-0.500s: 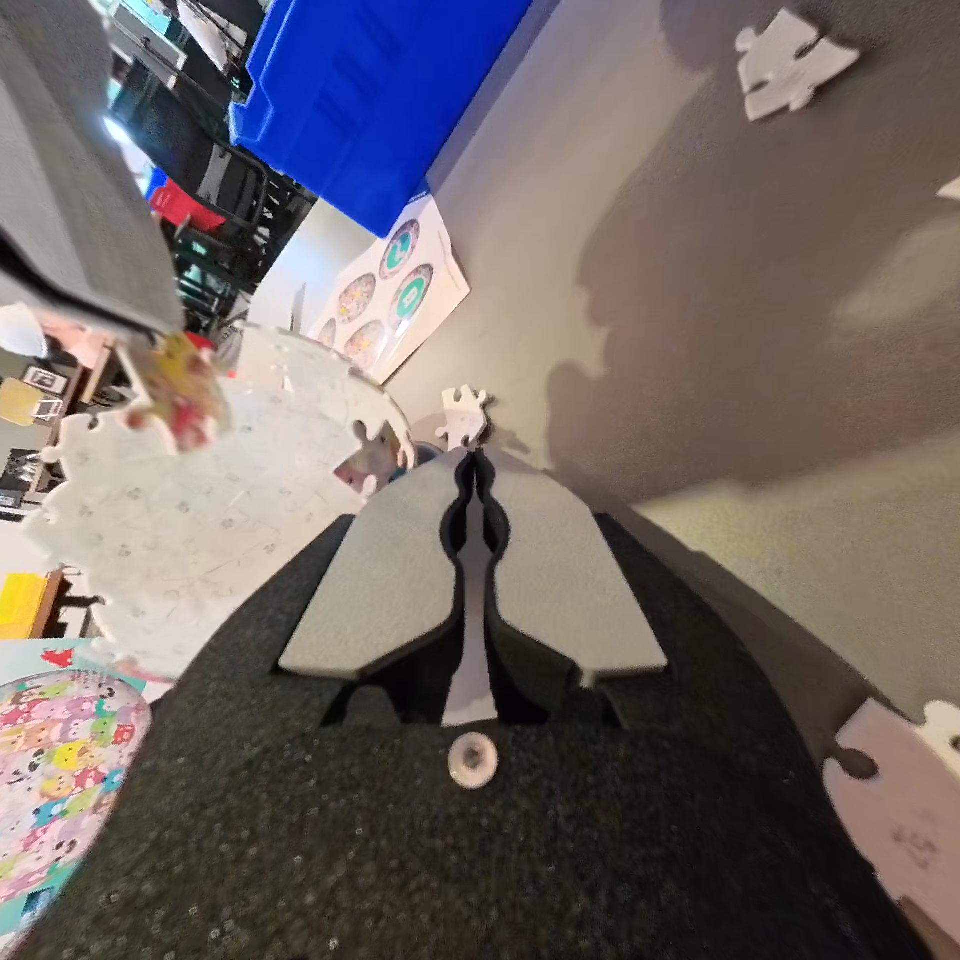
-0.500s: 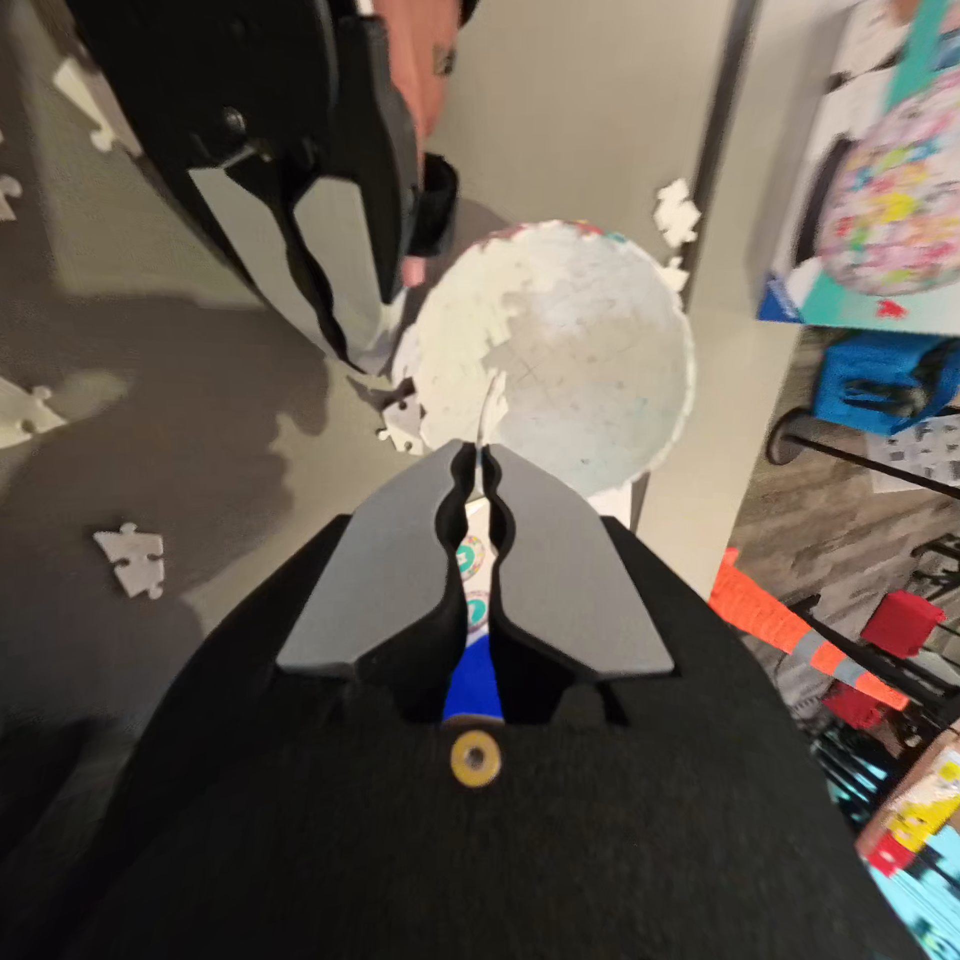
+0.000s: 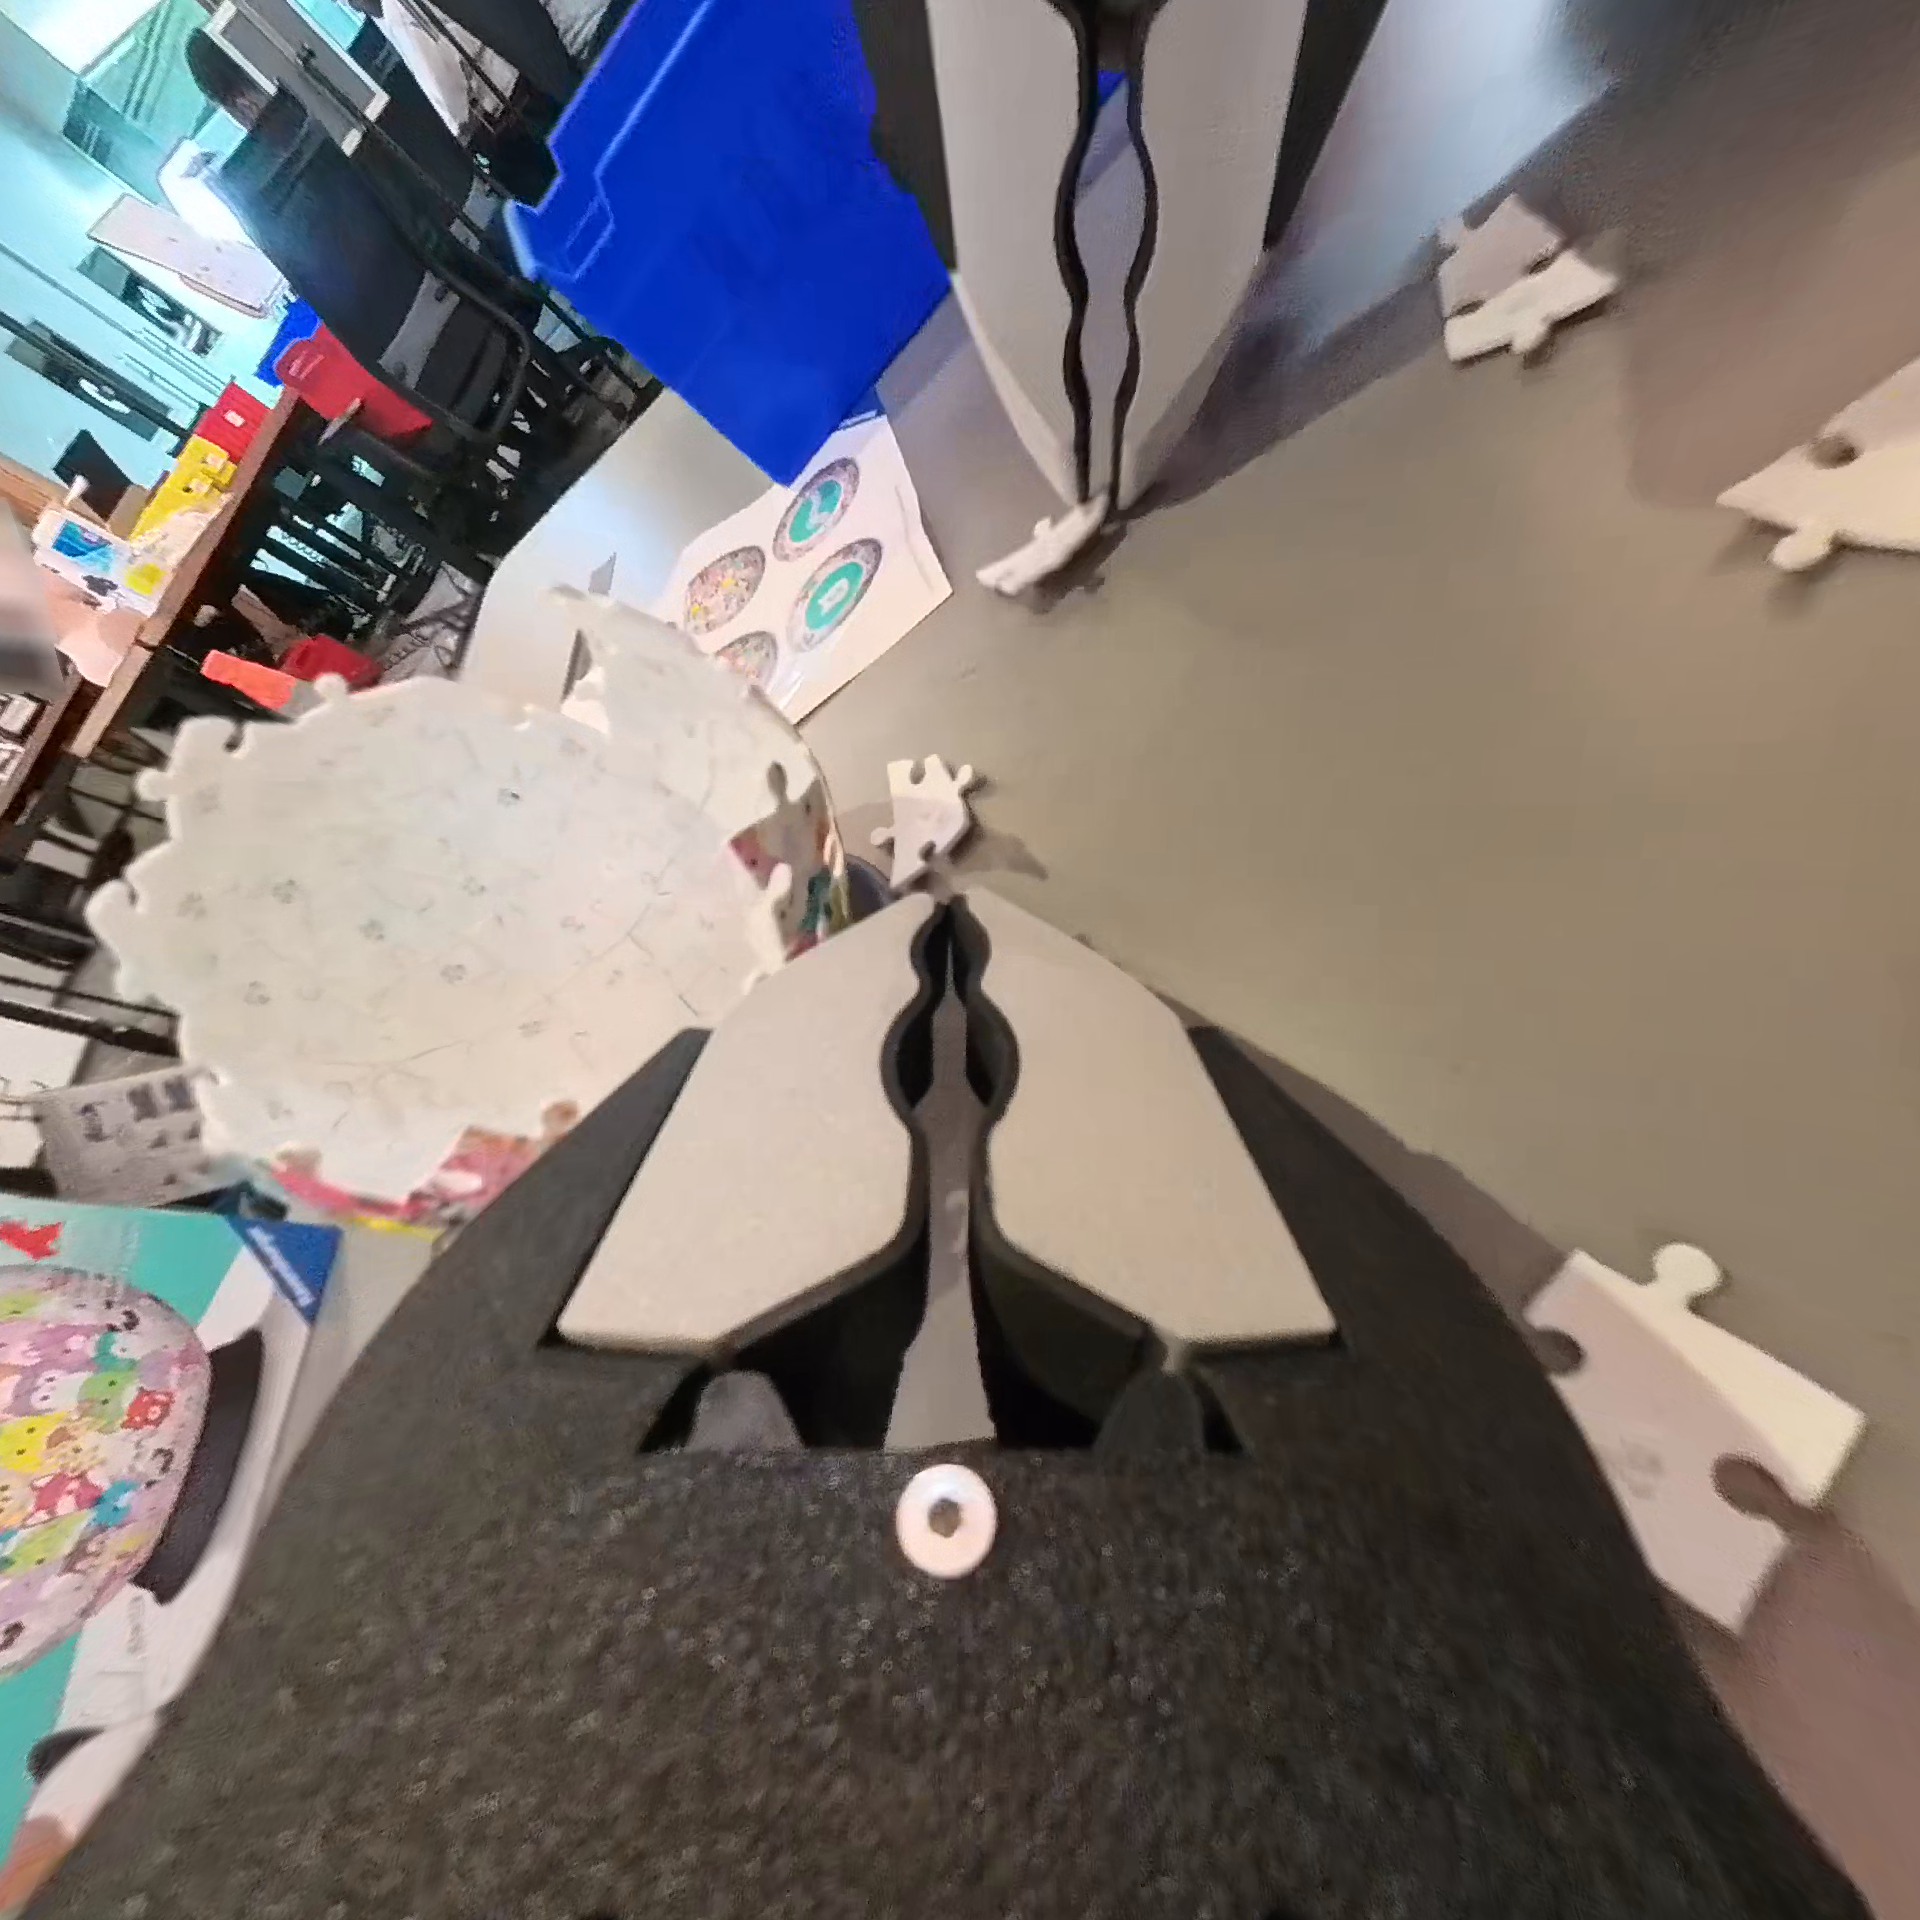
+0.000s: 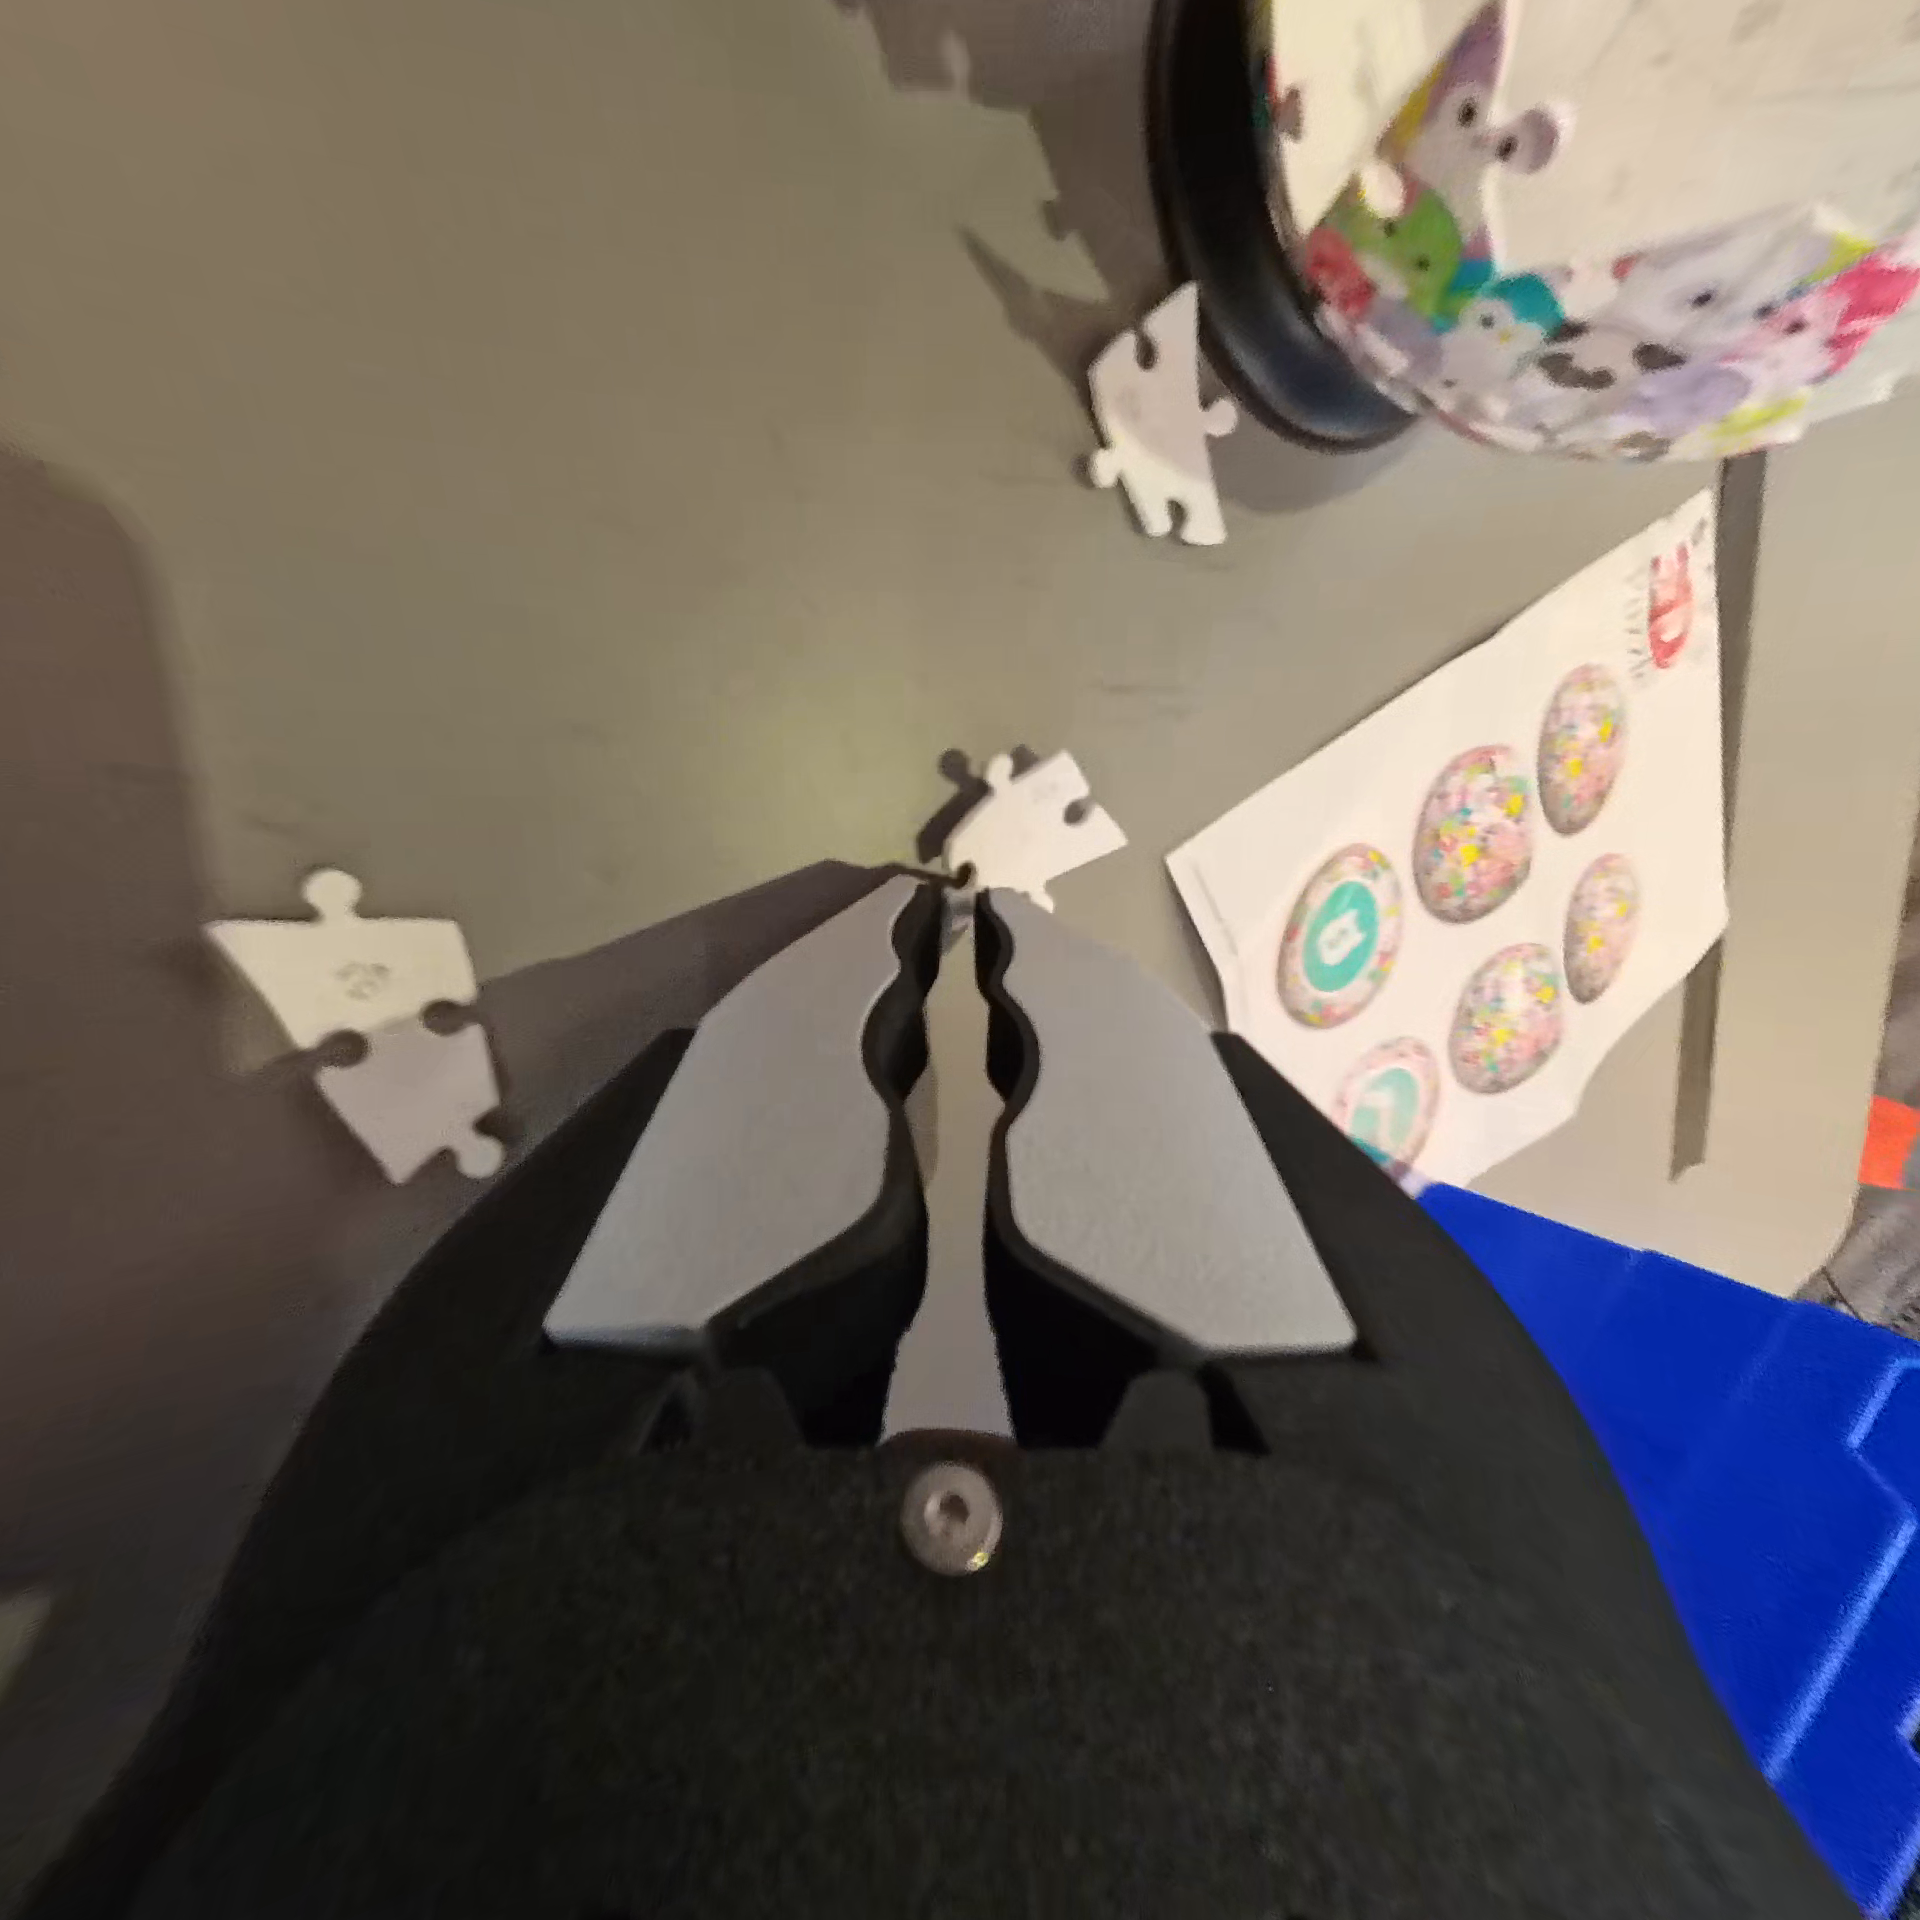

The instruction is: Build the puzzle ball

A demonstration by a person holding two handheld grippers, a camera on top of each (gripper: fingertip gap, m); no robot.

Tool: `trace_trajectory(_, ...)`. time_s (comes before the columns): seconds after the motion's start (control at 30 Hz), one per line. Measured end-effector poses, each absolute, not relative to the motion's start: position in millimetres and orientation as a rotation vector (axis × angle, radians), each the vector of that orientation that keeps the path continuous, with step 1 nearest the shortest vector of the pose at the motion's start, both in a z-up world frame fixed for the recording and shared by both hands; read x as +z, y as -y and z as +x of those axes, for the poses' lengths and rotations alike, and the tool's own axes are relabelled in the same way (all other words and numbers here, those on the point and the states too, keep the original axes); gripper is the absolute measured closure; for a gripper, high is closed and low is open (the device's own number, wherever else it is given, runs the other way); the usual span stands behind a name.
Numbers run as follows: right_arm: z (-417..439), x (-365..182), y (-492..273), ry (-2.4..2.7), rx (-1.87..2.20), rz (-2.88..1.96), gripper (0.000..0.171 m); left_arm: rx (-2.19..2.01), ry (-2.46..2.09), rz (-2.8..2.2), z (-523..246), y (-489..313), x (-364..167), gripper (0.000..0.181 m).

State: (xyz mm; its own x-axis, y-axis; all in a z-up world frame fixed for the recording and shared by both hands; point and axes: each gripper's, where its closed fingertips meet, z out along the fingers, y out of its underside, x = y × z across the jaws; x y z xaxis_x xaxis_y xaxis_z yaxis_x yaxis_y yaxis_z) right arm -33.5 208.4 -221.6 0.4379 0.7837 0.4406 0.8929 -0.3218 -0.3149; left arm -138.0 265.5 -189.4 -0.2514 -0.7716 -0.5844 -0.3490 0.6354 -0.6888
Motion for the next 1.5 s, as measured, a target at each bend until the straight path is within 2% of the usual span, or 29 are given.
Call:
trace_trajectory(0.03, -36, -221, -206, 1.406, -0.257, -2.186, 0.163, -0.544, -1.845, -0.909, -142, -265, -188, 0.181)
trace_trajectory(0.13, -42, -206, -207, 1.364, -0.233, -2.213, 0.142, -0.606, -1.804, -0.965, -154, -270, -181, 0.181)
trace_trajectory(0.27, -103, -149, -234, 1.281, -0.077, -2.094, 0.141, -0.645, -1.769, -1.035, -162, -282, -178, 0.181)
trace_trajectory(0.37, -132, -144, -262, 1.286, -0.052, -2.132, 0.13, -0.609, -1.757, -1.054, -170, -291, -180, 0.181)
trace_trajectory(0.5, -142, -165, -279, 1.394, -0.076, -2.219, 0.144, -0.572, -1.73, -1.089, -185, -302, -180, 0.181)
trace_trajectory(0.93, -132, -180, -287, 1.635, -0.184, -2.23, 0.167, -0.555, -1.732, -1.106, -200, -304, -183, 0.181)
trace_trajectory(1.5, -130, -191, -293, 1.813, -0.262, -2.193, 0.168, -0.538, -1.748, -1.101, -200, -303, -185, 0.181)
